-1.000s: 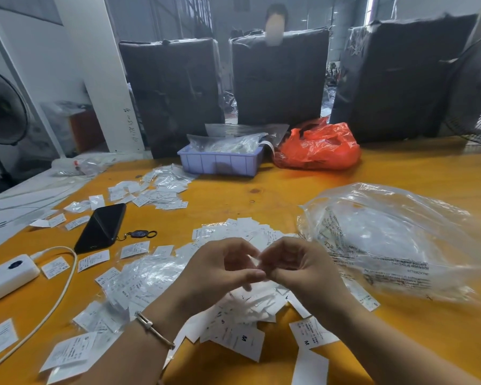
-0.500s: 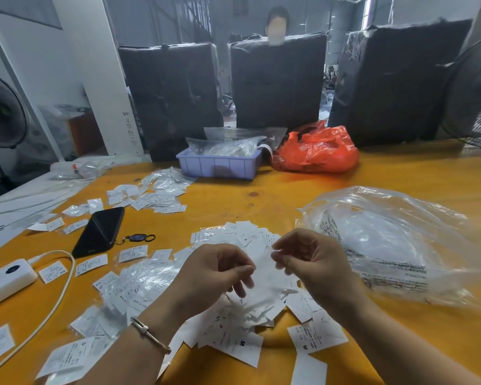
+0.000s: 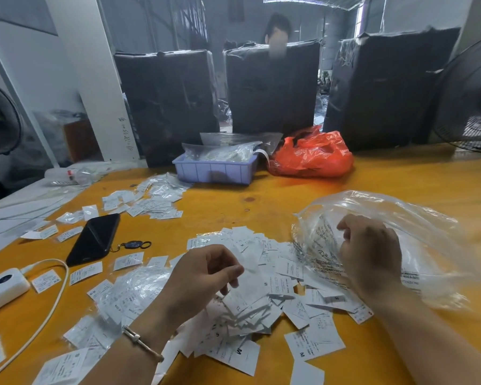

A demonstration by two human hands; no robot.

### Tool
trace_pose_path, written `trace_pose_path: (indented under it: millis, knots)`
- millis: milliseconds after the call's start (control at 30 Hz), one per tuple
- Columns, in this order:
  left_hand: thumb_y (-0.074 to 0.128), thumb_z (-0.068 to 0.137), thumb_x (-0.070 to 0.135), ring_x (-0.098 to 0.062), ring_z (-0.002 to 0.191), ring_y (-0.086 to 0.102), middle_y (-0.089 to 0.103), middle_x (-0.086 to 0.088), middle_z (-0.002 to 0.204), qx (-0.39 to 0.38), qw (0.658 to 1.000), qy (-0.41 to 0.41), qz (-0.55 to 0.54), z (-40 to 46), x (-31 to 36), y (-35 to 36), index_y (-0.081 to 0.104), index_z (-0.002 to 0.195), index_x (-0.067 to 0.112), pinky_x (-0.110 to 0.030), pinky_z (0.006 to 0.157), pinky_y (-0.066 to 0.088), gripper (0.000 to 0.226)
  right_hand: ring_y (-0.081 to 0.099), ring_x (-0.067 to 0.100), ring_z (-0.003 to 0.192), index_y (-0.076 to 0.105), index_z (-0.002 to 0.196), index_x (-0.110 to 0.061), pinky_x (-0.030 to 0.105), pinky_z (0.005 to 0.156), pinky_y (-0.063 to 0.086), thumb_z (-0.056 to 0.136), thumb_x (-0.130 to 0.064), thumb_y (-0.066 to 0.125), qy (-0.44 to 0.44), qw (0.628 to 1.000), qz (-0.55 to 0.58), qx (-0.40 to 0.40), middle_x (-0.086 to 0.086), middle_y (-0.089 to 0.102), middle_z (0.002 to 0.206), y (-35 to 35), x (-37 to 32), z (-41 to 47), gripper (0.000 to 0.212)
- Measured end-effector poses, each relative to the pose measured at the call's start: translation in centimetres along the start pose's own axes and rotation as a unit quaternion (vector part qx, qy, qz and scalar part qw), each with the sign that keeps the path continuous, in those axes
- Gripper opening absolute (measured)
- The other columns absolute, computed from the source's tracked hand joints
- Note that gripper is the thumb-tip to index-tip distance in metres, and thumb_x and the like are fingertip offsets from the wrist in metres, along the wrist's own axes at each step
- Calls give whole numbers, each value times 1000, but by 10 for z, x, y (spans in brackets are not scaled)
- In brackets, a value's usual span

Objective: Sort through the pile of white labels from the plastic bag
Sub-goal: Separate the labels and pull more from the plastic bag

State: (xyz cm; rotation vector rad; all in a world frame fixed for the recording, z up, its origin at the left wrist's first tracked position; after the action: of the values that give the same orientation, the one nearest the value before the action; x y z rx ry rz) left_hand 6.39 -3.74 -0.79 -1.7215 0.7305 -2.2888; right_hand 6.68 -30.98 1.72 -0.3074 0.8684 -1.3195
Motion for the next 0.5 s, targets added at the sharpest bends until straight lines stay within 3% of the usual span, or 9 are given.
trace_pose_path:
  millis: [133,233,400,500]
  knots:
    - [72,88,14,-13,55,61,70,-4,65,5,1000,11,3,0,1,-3,67,78,14,-26,55,53,11,68,36,68,73,89,1,40,69,53,67,22,57,9,999,14,34,18,72,73,-5,4,2,35]
    - [72,88,17,-12,55,60,68,-3,62,2,1000,9,3,1,1,-2,66,77,14,-26,55,52,13,69,38,71,75,87,1,47,75,55,63,24,57,7,999,1,51,20,72,73,-9,5,3,38]
    - [69,90,19,-14,58,62,68,-4,64,-1,1000,-1,-9,0,0,-1,63,78,11,-26,58,52,16,56,26,81,68,84,-12,34,75,34,79,2,54,-2,987,-91,-132,3,67,79,21,0,-5,21]
    - [67,91,18,-15,61,65,70,-5,68,3,1000,-2,-15,0,1,0,63,79,10,-27,62,53,15,54,24,82,67,85,-16,34,80,36,83,-7,53,12,978,-124,-166,-1,65,81,25,3,-5,17]
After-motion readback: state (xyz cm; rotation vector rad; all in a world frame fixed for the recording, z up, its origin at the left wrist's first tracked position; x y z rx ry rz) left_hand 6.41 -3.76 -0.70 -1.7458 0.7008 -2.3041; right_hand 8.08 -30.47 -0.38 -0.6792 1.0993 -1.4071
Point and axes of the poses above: each hand's wrist, its own z-axis towards the middle knuckle, its own y-axis out of the palm, x = y × z, the point moved 7 cm from there along z, towards the middle knuckle
